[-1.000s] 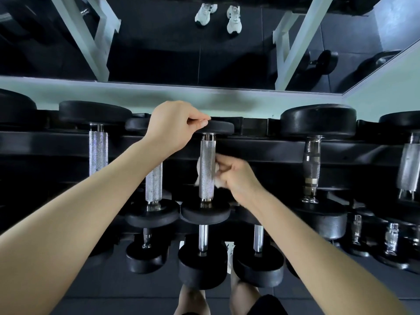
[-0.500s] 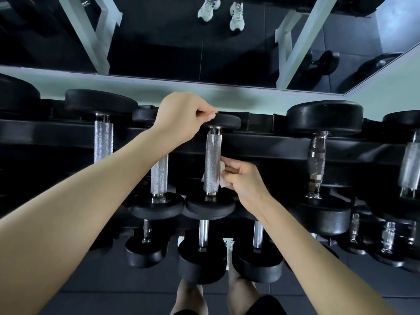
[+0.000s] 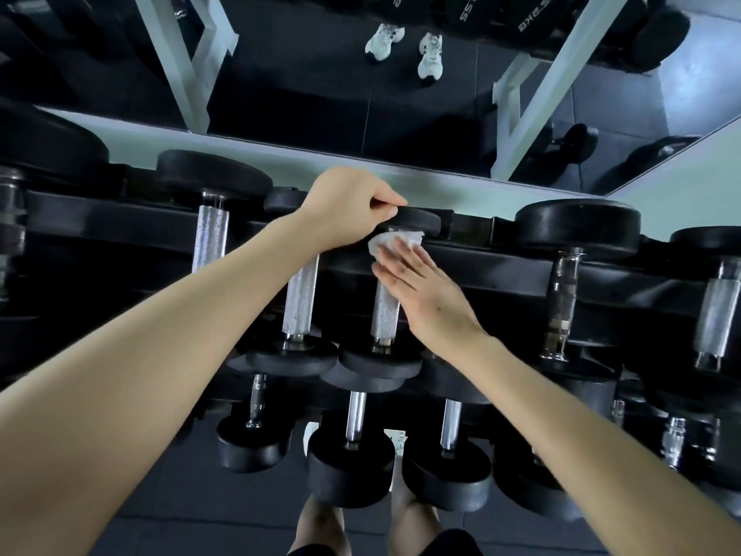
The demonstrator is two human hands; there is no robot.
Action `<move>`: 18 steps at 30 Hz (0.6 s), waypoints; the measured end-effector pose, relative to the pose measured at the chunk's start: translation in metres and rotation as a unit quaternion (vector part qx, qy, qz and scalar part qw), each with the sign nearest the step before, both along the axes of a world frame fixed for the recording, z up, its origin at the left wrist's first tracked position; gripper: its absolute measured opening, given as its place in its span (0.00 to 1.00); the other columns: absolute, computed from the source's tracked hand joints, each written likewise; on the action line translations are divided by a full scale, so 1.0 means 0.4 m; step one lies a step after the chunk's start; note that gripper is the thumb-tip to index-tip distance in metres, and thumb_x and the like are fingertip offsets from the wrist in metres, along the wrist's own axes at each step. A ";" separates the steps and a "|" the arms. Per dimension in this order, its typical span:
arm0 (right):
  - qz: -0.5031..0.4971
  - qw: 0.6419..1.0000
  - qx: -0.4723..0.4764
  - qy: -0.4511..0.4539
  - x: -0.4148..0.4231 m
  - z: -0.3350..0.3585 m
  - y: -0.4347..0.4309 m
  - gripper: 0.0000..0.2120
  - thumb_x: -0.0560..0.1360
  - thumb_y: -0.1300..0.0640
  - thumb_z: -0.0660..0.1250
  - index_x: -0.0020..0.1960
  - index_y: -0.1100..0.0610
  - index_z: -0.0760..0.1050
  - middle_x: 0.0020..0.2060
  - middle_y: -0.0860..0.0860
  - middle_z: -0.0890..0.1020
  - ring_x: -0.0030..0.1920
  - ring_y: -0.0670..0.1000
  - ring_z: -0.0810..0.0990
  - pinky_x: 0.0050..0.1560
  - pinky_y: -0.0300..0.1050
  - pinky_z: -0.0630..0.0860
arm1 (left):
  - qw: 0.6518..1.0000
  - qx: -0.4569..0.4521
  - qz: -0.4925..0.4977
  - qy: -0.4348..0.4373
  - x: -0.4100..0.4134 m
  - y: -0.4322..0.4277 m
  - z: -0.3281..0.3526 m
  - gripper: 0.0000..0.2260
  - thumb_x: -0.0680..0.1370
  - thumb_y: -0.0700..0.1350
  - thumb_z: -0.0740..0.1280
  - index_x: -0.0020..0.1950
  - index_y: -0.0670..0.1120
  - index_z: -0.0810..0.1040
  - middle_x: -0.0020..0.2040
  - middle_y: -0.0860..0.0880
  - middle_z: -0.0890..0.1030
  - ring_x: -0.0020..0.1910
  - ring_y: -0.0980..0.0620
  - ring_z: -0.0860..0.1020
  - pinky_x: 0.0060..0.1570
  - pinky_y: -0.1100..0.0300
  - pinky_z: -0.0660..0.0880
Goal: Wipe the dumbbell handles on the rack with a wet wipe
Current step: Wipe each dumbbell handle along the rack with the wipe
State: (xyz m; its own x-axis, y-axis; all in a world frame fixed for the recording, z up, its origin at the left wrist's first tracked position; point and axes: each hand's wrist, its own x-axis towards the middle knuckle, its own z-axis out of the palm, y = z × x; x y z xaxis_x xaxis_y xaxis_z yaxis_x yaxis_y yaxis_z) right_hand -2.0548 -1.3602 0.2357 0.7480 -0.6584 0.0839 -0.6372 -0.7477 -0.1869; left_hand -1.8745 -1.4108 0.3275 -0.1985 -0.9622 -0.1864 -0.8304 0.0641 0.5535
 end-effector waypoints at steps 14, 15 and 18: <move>0.196 0.960 -0.089 0.176 -0.010 0.043 -0.108 0.26 0.74 0.64 0.48 0.68 0.58 0.71 0.67 0.55 0.73 0.69 0.56 0.70 0.71 0.53 0.59 | 0.967 -0.045 0.191 0.163 0.060 0.146 0.059 0.15 0.77 0.38 0.61 0.55 0.53 0.82 0.52 0.56 0.83 0.53 0.61 0.78 0.58 0.65 0.73; 0.210 0.957 -0.094 0.176 -0.014 0.032 -0.098 0.24 0.75 0.61 0.49 0.67 0.58 0.72 0.67 0.55 0.74 0.69 0.57 0.70 0.72 0.54 0.58 | 0.966 -0.051 0.190 0.168 0.062 0.158 0.061 0.14 0.77 0.38 0.61 0.55 0.52 0.82 0.53 0.56 0.82 0.53 0.61 0.78 0.58 0.63 0.74; 0.272 0.944 -0.075 0.171 -0.033 0.020 -0.060 0.20 0.77 0.53 0.54 0.63 0.58 0.76 0.62 0.54 0.78 0.67 0.58 0.72 0.73 0.55 0.57 | 0.965 -0.058 0.193 0.169 0.075 0.190 0.056 0.13 0.78 0.38 0.62 0.56 0.50 0.82 0.54 0.54 0.82 0.54 0.57 0.79 0.58 0.55 0.75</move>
